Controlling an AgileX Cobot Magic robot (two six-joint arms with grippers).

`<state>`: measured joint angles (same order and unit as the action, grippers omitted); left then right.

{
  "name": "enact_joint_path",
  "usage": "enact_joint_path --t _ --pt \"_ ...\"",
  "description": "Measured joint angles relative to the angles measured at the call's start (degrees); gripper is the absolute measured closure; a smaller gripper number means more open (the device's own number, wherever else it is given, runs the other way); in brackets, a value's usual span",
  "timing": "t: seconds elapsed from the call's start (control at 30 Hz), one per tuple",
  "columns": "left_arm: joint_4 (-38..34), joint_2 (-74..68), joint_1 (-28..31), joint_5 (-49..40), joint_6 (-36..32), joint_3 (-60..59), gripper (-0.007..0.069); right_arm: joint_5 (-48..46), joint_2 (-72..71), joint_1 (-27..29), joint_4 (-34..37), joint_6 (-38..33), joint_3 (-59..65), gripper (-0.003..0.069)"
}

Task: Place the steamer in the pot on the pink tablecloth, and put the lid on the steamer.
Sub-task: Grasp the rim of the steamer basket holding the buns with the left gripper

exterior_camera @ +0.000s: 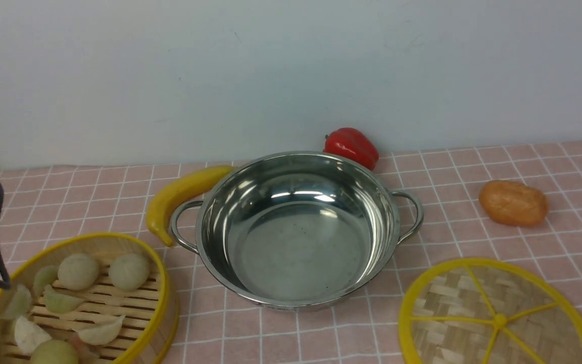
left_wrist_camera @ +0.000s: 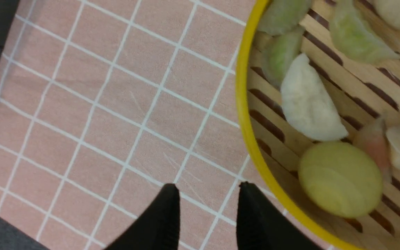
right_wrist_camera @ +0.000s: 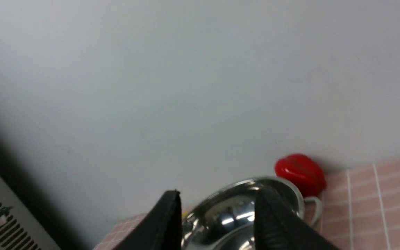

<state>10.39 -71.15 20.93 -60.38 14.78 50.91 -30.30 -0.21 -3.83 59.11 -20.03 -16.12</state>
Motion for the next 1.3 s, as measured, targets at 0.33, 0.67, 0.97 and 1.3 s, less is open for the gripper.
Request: enact_joint_path --t 0.33,0.67,0.97,1.3 --pt "-19.66 -6.22 9.5 11.42 -17.82 0.0 0.0405 -15.07 5.73 0.0 -0.94 -2.83 -10.34 0.0356" --pt "-21.4 -14.46 9.56 11.54 -21.82 0.04 0.0393 -16.61 9.13 0.0 -1.27 -5.85 -10.34 0.0356" --pt "-21.5 -23.38 9.56 14.04 -21.89 0.04 0.0392 -16.61 9.13 0.0 -1.16 -5.98 -10.34 0.0356" --pt "-22.13 -27.85 9.56 16.03 -21.65 0.1 0.0542 -16.67 9.13 0.0 -0.9 -5.98 -10.34 0.0356"
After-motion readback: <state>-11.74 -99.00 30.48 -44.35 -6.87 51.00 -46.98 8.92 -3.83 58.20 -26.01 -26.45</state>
